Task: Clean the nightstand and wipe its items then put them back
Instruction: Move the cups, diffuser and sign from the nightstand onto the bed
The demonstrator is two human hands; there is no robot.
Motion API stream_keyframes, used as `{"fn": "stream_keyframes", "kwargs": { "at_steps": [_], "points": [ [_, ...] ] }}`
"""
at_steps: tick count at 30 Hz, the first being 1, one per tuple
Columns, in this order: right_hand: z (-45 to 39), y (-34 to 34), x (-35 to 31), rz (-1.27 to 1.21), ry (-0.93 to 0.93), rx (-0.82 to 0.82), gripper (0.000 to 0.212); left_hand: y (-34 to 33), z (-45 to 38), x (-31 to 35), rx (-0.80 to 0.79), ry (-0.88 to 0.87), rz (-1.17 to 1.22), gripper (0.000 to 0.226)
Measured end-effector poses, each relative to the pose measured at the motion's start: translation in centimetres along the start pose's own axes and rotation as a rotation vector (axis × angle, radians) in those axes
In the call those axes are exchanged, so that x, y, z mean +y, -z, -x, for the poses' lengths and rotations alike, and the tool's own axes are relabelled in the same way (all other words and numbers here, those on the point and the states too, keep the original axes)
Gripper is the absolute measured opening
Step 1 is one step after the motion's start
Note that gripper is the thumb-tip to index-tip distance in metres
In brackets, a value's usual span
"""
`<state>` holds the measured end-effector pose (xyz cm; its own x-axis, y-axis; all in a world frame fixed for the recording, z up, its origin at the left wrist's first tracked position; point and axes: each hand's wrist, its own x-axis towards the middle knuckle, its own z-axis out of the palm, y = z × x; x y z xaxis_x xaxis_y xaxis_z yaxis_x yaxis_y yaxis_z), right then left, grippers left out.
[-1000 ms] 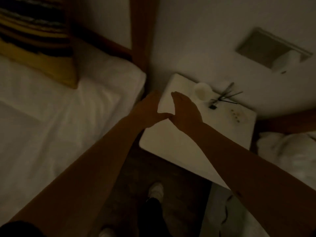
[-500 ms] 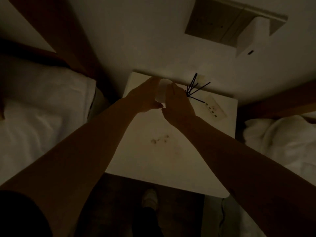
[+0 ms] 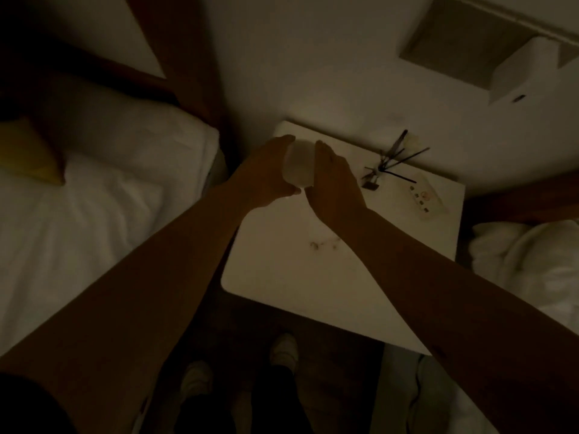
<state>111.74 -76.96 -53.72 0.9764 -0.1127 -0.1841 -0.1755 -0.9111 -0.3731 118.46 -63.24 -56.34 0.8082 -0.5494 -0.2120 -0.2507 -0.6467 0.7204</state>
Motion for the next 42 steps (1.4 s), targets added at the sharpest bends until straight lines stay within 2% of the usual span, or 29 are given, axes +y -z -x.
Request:
{"fn": "stream_keyframes", "kwargs": {
  "at_steps": [4, 5, 7, 8, 10, 13, 19, 22, 27, 34, 42],
  "points": [
    [0.3, -1.0, -7.5, -0.018, 0.163, -0.012, 0.072, 5.5, 5.5, -3.1, 0.070, 0.204, -0.074, 0.038],
    [0.4, -1.3, -9.8, -0.030, 0.198, -0.021, 0.072, 7.2, 7.7, -3.9, 0.115, 0.230, -0.043, 0.042],
    [0.8, -2.4, -15.3, -0.059, 0.299, -0.065, 0.074, 10.9, 12.9, -6.3, 0.220, 0.246, 0.029, 0.078],
    [1.1, -3.0, -18.2, -0.070, 0.355, -0.092, 0.074, 12.5, 15.6, -7.4, 0.278, 0.278, 0.054, 0.086],
    [1.9, -4.9, -24.0, -0.073, 0.489, -0.144, 0.072, 15.1, 21.5, -9.8, 0.377, 0.388, 0.079, 0.086],
    [4.9, -8.3, -31.9, -0.069, 0.682, -0.239, 0.068, 17.3, 30.2, -12.7, 0.522, 0.550, 0.083, 0.098],
    [13.9, -15.9, -42.5, -0.007, 0.963, -0.413, 0.075, 15.6, 45.8, -17.6, 0.683, 0.828, 0.083, 0.097],
    [17.3, -19.1, -44.5, 0.025, 1.039, -0.453, 0.075, 13.7, 50.5, -19.2, 0.725, 0.882, 0.080, 0.099],
    [20.0, -22.7, -45.4, 0.055, 1.071, -0.469, 0.074, 10.9, 53.9, -21.3, 0.727, 0.913, 0.012, 0.101],
    [19.9, -24.5, -45.5, 0.115, 1.072, -0.489, 0.074, 9.8, 53.9, -23.7, 0.617, 0.957, -0.199, 0.099],
    [19.6, -24.5, -45.7, 0.127, 1.028, -0.525, 0.092, 10.5, 54.2, -24.2, 0.487, 0.930, -0.297, 0.112]
  ]
}}
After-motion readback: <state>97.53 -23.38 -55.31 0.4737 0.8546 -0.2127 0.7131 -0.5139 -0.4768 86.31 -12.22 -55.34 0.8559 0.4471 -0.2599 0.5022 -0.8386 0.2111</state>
